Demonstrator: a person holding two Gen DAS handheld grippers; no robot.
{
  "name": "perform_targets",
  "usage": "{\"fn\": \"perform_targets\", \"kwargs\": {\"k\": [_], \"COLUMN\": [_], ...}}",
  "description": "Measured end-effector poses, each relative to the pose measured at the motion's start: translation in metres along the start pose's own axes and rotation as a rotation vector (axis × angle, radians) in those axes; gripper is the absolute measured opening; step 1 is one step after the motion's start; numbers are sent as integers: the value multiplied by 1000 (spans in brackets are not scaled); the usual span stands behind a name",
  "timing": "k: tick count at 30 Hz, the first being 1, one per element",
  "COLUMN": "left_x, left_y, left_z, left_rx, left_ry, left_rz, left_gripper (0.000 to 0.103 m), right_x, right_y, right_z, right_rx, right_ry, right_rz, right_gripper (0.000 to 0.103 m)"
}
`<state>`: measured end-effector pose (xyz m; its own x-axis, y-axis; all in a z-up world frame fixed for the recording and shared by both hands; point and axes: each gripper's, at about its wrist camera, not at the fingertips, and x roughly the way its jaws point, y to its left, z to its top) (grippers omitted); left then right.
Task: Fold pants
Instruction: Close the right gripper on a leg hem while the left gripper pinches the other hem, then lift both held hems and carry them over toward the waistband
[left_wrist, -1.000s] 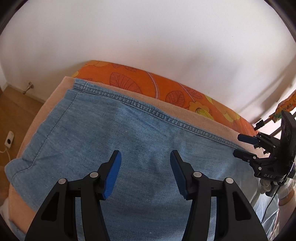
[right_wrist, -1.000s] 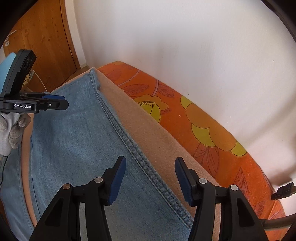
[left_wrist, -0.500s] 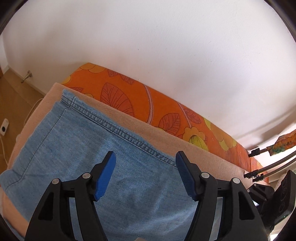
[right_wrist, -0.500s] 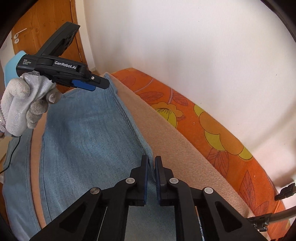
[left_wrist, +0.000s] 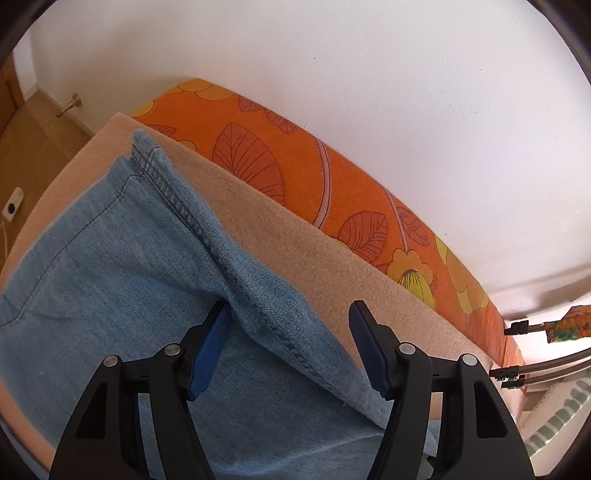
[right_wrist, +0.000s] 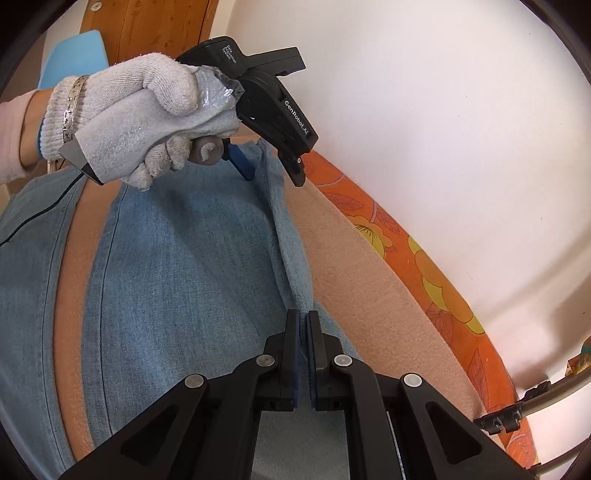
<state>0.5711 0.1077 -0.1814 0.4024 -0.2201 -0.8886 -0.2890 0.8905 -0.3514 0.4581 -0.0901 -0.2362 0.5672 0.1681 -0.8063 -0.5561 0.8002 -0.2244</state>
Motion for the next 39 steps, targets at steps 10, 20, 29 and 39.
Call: {"fn": "perform_targets", "kwargs": {"k": [10, 20, 29, 39], "left_x": [-19, -64, -86, -103], "left_y": [21, 9, 11, 3], "left_z": [-13, -37, -54, -57], "left_rx": [-8, 116, 182, 214], "left_ry": [-115, -288, -346, -374], "left_rz": [-63, -79, -50, -26], "left_gripper": [5, 4, 3, 3], "right_x": [-9, -95, -95, -92], "right_y": [-13, -111, -176, -179], "right_z": [0, -90, -170, -185], "right_rx": [47, 189, 253, 319], "right_ry": [-2, 49, 213, 224], "right_rz": [29, -2, -37, 13], "right_gripper": [10, 65, 70, 21]}}
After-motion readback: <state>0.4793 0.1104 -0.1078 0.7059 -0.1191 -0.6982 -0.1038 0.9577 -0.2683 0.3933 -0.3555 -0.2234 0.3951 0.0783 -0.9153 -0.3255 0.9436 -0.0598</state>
